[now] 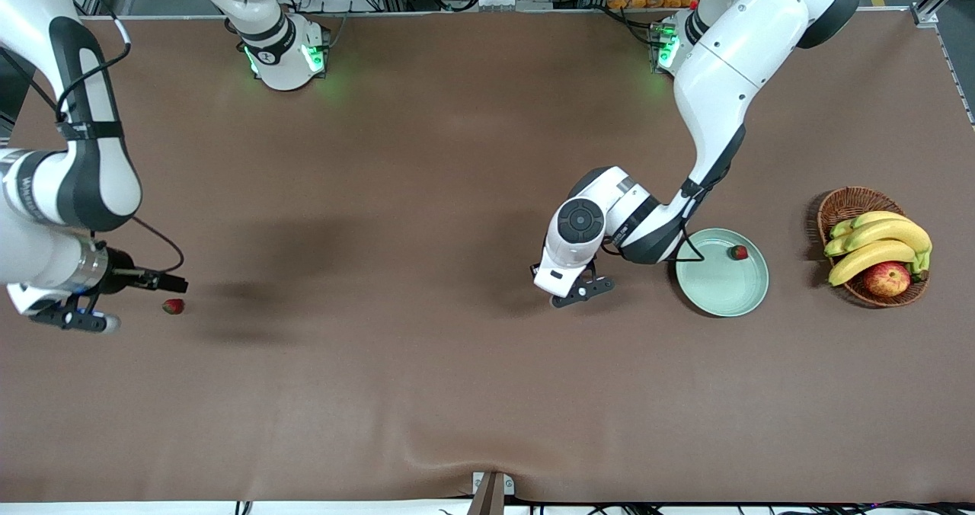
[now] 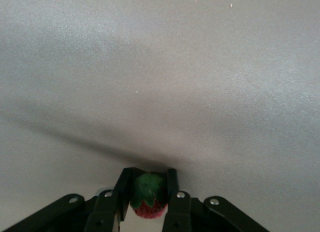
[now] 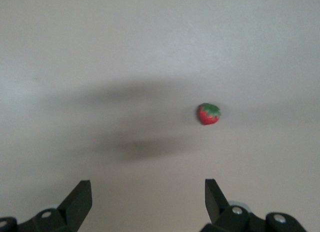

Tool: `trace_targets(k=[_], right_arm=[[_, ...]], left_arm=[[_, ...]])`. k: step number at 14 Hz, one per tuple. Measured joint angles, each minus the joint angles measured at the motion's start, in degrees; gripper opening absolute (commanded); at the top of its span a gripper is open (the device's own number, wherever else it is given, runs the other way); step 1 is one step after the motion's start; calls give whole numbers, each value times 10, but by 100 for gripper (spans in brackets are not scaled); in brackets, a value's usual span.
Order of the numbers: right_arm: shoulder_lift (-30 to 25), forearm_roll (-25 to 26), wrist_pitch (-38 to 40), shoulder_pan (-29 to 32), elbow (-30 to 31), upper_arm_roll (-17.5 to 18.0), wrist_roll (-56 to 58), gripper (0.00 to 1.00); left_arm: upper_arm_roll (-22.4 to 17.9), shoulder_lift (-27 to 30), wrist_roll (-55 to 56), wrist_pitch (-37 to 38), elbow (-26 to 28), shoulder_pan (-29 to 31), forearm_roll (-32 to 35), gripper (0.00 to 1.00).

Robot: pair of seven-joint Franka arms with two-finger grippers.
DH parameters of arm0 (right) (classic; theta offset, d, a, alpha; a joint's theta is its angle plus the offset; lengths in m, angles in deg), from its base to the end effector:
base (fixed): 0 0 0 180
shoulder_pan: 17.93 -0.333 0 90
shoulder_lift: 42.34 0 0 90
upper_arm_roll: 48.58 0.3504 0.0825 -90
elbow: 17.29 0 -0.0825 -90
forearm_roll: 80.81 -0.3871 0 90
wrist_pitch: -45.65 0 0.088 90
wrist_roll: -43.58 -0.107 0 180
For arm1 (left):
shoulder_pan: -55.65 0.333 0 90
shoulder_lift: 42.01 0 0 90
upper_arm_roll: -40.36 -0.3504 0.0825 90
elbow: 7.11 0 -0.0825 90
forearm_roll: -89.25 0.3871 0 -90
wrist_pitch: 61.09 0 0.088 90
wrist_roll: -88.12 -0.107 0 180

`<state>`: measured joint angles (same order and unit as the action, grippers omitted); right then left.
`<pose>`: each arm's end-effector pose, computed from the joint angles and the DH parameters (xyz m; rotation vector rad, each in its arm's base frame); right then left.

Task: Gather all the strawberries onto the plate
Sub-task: 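Grasp the strawberry with the left gripper while the right gripper reaches another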

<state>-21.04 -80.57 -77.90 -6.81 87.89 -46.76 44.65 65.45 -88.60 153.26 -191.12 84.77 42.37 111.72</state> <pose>0.6381 -0.1063 0.3544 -3.1199 0.2236 0.0782 0.5909 -0.3951 0.2000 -3.0774 -0.4906 0.0825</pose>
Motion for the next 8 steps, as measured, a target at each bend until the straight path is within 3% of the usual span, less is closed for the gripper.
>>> trace_targets(k=[3, 5, 8], right_arm=[[3, 0, -115, 44, 68, 0, 75, 100], [14, 0, -157, 56, 73, 0, 89, 99], [40, 0, -210, 56, 70, 4, 89, 89]], left_arm=[[0, 0, 0, 0, -4, 3, 1, 0], [0, 6, 0, 0, -8, 11, 1, 0], [9, 37, -1, 26, -8, 38, 1, 0]])
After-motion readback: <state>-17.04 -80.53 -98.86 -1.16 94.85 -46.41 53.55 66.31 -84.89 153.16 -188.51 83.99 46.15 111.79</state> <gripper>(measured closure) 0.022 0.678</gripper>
